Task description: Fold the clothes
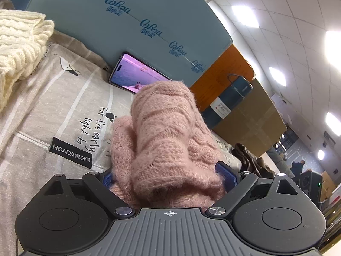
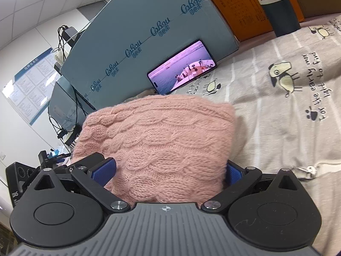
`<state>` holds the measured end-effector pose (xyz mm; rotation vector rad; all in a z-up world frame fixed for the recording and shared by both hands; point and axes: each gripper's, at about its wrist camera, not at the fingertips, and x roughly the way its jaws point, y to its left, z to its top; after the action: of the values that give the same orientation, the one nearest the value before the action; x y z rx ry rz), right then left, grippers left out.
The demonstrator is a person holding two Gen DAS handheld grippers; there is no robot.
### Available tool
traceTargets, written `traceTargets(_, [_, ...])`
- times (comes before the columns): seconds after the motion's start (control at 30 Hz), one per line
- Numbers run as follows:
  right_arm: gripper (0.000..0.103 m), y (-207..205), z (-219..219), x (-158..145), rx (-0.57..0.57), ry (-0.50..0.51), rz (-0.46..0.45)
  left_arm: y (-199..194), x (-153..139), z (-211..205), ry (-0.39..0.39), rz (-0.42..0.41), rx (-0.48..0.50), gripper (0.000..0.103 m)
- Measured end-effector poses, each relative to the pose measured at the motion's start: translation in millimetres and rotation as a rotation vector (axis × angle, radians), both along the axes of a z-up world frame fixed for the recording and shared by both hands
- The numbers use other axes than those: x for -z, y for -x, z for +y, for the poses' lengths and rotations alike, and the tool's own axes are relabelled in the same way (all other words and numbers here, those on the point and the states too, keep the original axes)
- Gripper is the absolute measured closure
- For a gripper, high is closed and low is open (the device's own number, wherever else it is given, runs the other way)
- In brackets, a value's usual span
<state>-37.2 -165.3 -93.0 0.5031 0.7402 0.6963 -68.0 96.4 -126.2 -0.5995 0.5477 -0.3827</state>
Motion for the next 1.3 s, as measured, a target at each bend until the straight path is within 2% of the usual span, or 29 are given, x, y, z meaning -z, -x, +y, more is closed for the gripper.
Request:
traceTargets(0.03, [0.004,0.3,0.3,0.3,0.005,-0.002,0.001,0.5,-0.2,-1.4,-0.009,-0.005,0.001,0.016])
traceTargets(0.1, [0.016,1.0,0.9,0.9,0.016,-0.005,0.002,1.1,-0.3,-4.4,-0.028,-0.013,0.006,0.022])
traceTargets(0.13, [0.018,1.3,1.2,1.2,0.022,-0.006,0.002,0.6,0.2,-6.0,-0.039,-0.013,0.011,0.03])
traceTargets(0.17, [0.025,1.6,1.5,1.5,0.027,-0.008,0.003,0.2,0.6,-7.4,-0.047,-0.013,0.015,0.038])
traceTargets(0.27, [0.043,2.6,2.4,2.4,0.043,-0.012,0.004,0.3,0.3,-11.6,-0.067,-0.023,0.026,0.05])
traceTargets(0.43, [0.058,8.0,-1.1,-3.7,0.057,-0.028,-0.013,7.9,-9.8,-21.9,-0.094,-0.077,0.04,0.052])
traceTargets(0.7, [0.061,30.8,-44.5,-28.8,0.106,-0.093,-0.107,15.1,-38.1,-62.1,-0.108,-0.164,0.094,0.053])
traceTargets(1.0, [0.061,62.7,-132.4,-50.7,0.268,-0.134,-0.282,-2.0,-75.8,-158.2,-0.169,-0.293,0.203,0.053])
traceTargets(1.13, [0.061,74.7,-172.7,-63.0,0.367,-0.079,-0.411,-19.0,-85.0,-208.5,-0.131,-0.343,0.234,0.053])
traceTargets(1.3, [0.061,83.5,-213.6,-68.8,0.535,0.016,-0.57,-42.0,-77.5,-268.5,-0.051,-0.374,0.256,0.055])
